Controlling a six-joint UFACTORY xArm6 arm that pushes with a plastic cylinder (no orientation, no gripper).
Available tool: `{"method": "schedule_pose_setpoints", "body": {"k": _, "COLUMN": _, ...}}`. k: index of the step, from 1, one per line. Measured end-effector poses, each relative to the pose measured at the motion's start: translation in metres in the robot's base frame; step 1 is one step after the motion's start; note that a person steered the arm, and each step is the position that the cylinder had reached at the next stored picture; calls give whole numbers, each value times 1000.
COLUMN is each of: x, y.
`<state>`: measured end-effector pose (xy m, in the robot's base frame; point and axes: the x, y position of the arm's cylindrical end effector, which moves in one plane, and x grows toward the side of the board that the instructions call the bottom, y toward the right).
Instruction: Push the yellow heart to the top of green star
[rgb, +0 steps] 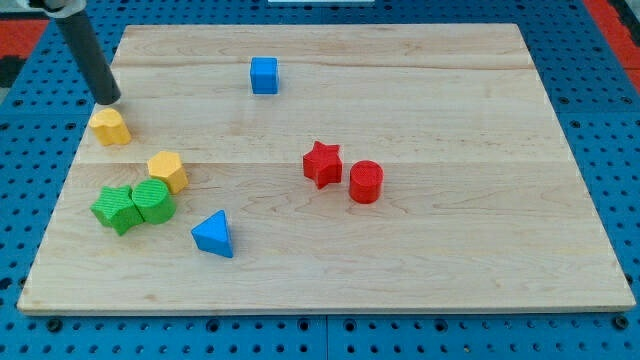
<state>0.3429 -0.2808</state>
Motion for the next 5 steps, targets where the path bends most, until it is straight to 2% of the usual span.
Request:
{"method": "schedule_pose_setpoints", "body": {"k": 2, "x": 56, "y": 38}}
{"method": "schedule_pose_setpoints", "body": {"k": 5, "x": 67, "y": 30}}
